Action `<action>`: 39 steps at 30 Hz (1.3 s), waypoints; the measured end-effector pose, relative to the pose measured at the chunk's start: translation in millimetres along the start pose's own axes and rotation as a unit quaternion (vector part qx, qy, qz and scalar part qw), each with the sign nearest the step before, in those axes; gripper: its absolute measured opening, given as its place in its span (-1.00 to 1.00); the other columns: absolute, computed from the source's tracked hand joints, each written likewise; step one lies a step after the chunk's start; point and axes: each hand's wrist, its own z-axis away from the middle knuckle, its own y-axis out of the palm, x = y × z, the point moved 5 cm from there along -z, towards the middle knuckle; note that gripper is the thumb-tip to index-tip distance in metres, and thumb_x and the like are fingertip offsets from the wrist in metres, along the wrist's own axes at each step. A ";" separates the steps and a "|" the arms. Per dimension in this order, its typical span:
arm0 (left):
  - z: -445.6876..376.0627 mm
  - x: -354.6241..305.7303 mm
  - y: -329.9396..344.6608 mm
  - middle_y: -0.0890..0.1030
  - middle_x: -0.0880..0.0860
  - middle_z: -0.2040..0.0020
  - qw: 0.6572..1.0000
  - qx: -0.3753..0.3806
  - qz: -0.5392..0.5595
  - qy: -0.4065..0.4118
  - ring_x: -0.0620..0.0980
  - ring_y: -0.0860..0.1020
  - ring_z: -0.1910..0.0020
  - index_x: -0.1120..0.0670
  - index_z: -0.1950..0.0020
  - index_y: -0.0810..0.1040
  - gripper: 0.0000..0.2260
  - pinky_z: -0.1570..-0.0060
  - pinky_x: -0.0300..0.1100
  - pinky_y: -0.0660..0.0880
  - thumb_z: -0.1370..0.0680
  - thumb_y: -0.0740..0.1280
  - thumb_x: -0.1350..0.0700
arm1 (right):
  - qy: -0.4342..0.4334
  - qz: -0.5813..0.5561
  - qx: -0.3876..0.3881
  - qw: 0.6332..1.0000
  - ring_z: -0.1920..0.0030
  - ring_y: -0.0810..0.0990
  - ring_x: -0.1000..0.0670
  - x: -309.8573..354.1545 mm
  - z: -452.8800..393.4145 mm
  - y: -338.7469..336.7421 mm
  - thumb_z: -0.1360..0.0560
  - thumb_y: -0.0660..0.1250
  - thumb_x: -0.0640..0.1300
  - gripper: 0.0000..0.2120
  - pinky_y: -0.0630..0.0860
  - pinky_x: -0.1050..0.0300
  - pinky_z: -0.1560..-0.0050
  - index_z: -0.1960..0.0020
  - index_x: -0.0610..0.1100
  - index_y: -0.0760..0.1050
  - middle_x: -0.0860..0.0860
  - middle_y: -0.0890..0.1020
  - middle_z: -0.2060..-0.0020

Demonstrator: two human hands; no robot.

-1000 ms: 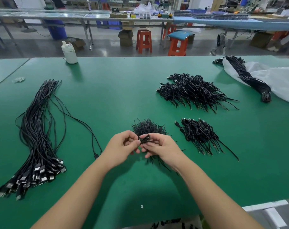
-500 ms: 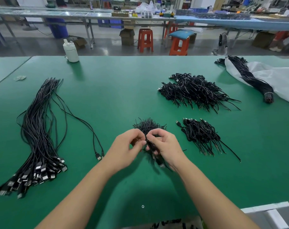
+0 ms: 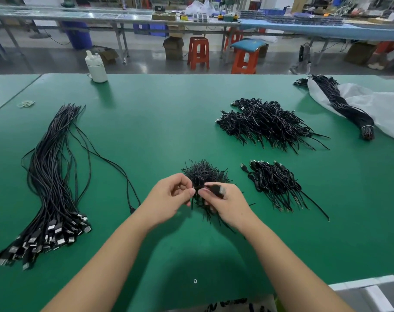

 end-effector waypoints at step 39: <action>-20.4 115.1 -37.7 0.59 0.05 0.08 0.843 -0.211 -0.486 0.093 0.08 0.50 0.10 0.13 0.02 0.61 -0.87 0.11 -0.05 0.42 -0.45 0.38 0.24 | 0.244 0.564 -0.105 0.782 0.48 0.42 -0.01 -77.8 -62.7 -128.5 -0.55 0.34 0.02 -0.61 0.28 0.26 0.44 0.37 -0.12 0.39 0.00 0.47 0.48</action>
